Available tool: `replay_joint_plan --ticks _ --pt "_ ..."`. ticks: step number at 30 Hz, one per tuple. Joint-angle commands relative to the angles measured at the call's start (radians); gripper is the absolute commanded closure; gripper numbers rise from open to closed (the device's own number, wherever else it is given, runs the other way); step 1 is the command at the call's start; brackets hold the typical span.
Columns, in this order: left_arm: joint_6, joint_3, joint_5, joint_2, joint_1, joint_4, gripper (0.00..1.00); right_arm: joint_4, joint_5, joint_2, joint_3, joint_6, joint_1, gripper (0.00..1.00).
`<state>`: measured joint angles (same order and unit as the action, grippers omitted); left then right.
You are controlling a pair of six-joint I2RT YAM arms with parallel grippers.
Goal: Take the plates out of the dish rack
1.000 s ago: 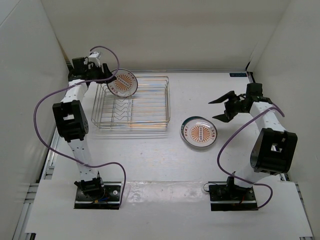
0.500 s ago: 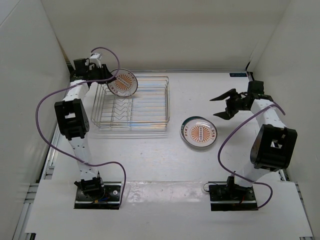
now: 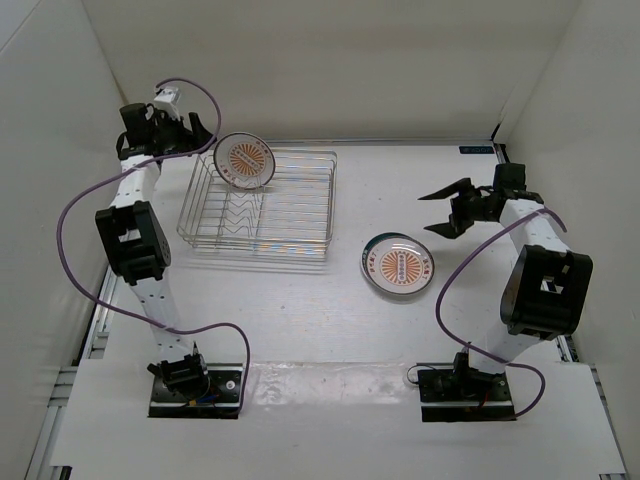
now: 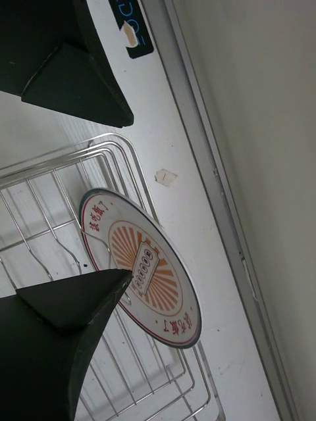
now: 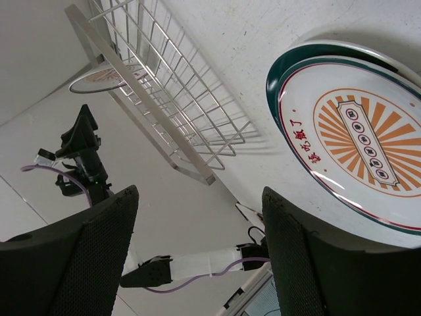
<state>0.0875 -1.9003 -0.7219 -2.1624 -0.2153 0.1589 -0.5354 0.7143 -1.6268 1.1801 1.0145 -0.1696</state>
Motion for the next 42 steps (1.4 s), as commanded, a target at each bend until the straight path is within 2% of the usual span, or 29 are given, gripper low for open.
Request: replay_joint_plan --ticks 1,18,21,22,23,24,26,29,30,33,37,39,42 --pt "0.009 -0.003 -0.007 0.035 0.001 -0.006 0.01 0.035 0.025 -0.005 0.004 0.013 -0.002 0.22" --pt "-0.072 -0.028 -0.056 -0.076 0.068 -0.108 0.08 -0.014 0.034 -0.074 0.104 -0.022 -0.005 0.22" --pt "-0.074 0.001 -0.062 -0.080 0.067 -0.116 0.12 -0.014 0.039 -0.088 0.121 -0.017 -0.005 0.22" --pt "-0.075 0.007 -0.070 -0.082 0.073 -0.114 0.15 -0.021 0.043 -0.094 0.122 -0.017 -0.008 0.22" --pt "-0.071 0.015 -0.073 -0.082 0.070 -0.108 0.22 -0.024 0.045 -0.099 0.139 -0.019 -0.005 0.22" --pt "-0.065 0.017 -0.077 -0.079 0.073 -0.093 0.26 -0.026 0.043 -0.102 0.141 -0.020 -0.005 0.22" --pt "-0.054 0.027 -0.082 -0.076 0.073 -0.090 0.27 -0.029 0.045 -0.108 0.147 -0.019 -0.008 0.22" --pt "-0.054 0.043 -0.096 -0.065 0.071 -0.102 0.36 -0.018 0.045 -0.117 0.147 -0.004 -0.007 0.22" --pt "-0.057 0.043 -0.103 -0.065 0.070 -0.101 0.44 -0.014 0.048 -0.123 0.145 0.001 -0.007 0.22" --pt "-0.058 0.055 -0.126 -0.053 0.060 -0.099 0.60 -0.003 0.062 -0.134 0.144 0.018 -0.002 0.22" --pt "-0.080 0.107 -0.148 -0.017 0.053 -0.151 0.64 0.015 0.066 -0.136 0.132 0.033 -0.002 0.22" --pt "-0.078 0.116 -0.169 -0.011 0.047 -0.154 0.72 0.028 0.070 -0.131 0.124 0.039 -0.002 0.22" --pt "-0.118 0.119 -0.195 0.003 0.039 -0.180 0.77 0.031 0.076 -0.127 0.115 0.038 -0.002 0.22"
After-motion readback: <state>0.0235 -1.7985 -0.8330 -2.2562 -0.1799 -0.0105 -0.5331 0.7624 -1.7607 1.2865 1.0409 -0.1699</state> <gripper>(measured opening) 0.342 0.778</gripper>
